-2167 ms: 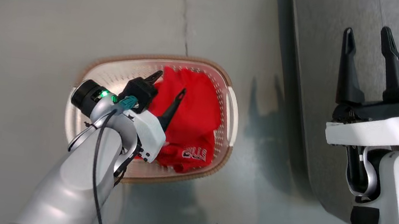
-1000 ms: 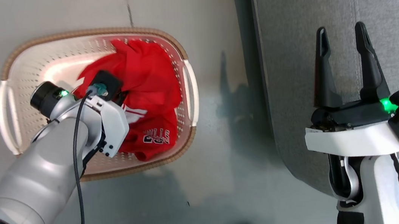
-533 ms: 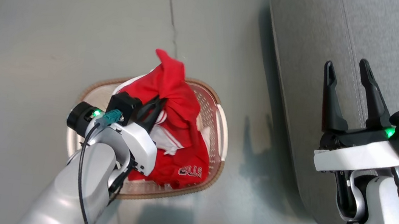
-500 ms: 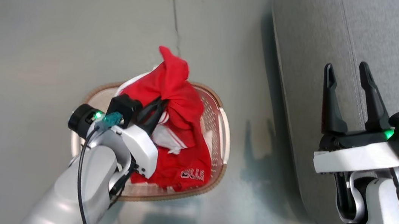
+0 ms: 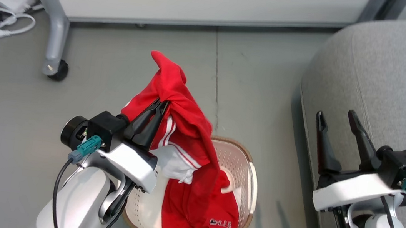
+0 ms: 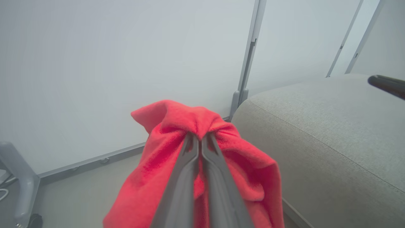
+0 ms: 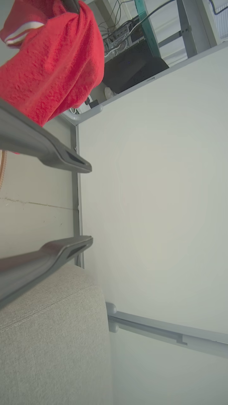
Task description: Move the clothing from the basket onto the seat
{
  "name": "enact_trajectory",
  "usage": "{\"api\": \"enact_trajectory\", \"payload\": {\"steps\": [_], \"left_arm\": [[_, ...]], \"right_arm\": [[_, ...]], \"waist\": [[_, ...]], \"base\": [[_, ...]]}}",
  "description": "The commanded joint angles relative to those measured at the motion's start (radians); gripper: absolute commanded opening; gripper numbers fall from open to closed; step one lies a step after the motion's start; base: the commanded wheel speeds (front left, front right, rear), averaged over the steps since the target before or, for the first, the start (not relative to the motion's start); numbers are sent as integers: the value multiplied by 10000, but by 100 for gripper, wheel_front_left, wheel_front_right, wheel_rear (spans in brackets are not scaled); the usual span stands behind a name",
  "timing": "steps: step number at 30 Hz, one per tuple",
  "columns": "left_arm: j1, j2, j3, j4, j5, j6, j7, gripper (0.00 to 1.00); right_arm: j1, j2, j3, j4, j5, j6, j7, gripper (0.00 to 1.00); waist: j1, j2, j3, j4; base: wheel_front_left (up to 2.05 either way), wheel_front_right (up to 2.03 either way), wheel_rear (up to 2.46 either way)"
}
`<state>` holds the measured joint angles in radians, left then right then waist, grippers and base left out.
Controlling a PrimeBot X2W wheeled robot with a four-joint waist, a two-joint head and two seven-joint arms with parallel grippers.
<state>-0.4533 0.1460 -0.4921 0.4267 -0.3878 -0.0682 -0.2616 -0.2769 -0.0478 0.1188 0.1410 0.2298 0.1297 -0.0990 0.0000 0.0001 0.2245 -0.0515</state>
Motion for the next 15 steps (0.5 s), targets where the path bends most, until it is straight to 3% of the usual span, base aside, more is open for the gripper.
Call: {"api": "enact_trajectory", "payload": {"steps": [1, 15], "left_arm": [[176, 71, 64, -151, -25, 17, -51, 0], [1292, 606, 394, -2429, -575, 450, 589, 0]], "right_arm": [[181, -57, -21, 18, 25, 19, 65, 100], [1549, -55, 4, -48, 197, 19, 492, 100]], "waist": [[0, -1, -544, 318], [0, -1, -2282, 340]], "base": [[0, 0, 0], [0, 0, 0]]}}
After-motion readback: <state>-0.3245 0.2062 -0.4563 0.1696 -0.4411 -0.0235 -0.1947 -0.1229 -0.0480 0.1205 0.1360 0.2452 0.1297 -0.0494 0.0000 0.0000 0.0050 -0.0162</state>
